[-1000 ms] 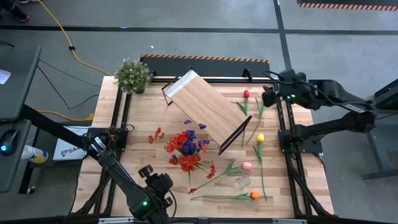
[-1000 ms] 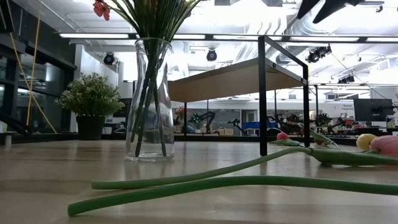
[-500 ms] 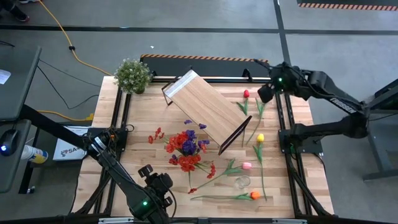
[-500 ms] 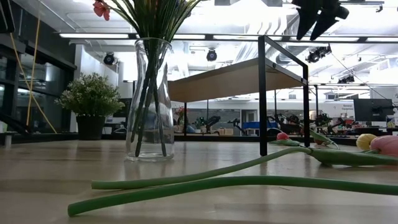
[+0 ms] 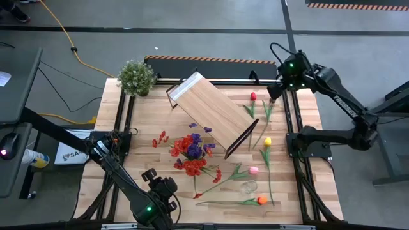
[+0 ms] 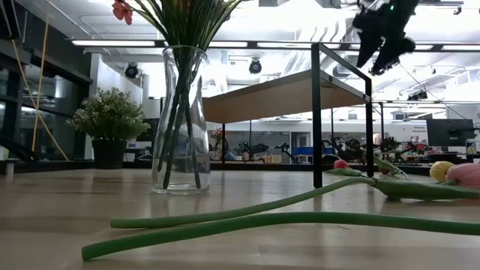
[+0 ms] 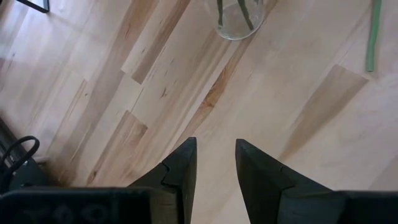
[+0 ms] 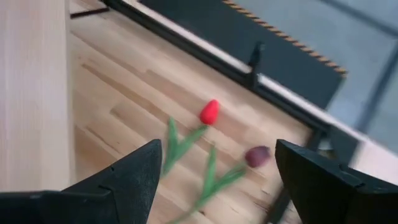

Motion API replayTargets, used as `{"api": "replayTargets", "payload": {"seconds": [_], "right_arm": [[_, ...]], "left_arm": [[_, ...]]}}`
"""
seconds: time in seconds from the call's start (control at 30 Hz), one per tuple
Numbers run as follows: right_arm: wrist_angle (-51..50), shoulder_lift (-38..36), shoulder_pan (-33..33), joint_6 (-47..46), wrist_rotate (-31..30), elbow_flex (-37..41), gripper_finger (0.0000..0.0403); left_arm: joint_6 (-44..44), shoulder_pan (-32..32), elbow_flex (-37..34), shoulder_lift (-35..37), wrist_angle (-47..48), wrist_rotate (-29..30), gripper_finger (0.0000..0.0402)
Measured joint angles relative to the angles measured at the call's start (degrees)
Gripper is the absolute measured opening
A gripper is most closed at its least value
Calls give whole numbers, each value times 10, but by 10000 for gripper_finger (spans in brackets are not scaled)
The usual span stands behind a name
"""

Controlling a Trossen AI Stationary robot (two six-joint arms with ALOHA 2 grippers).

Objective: Pick and place flowers into a vace then onto a shelf
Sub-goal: Put the red tulip into the right transparent vase

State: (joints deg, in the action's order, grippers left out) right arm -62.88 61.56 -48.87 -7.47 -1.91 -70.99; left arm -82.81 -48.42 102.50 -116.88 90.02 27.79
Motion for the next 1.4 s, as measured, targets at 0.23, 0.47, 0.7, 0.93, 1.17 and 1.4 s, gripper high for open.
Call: {"api": "replayTargets", "payload": {"seconds": [0.23, 0.47, 0.7, 0.93, 1.17, 1.4], "right_arm": [[61, 10, -53, -1, 83, 88, 303], [131, 45, -58, -41, 131, 152, 303], [189, 95, -58, -87, 154, 155, 303], [212, 150, -59, -120, 138, 154, 303], [214, 201, -59, -131, 126, 154, 303], [232, 245, -59, -135, 127, 154, 303]], "left_arm": [[0, 0, 0, 0, 0, 0, 145], [0, 0, 0, 0, 0, -2, 145], [0, 0, 0, 0, 0, -3, 145], [0, 0, 0, 0, 0, -3, 145], [0, 0, 0, 0, 0, -4, 145], [0, 0, 0, 0, 0, -4, 145]]}}
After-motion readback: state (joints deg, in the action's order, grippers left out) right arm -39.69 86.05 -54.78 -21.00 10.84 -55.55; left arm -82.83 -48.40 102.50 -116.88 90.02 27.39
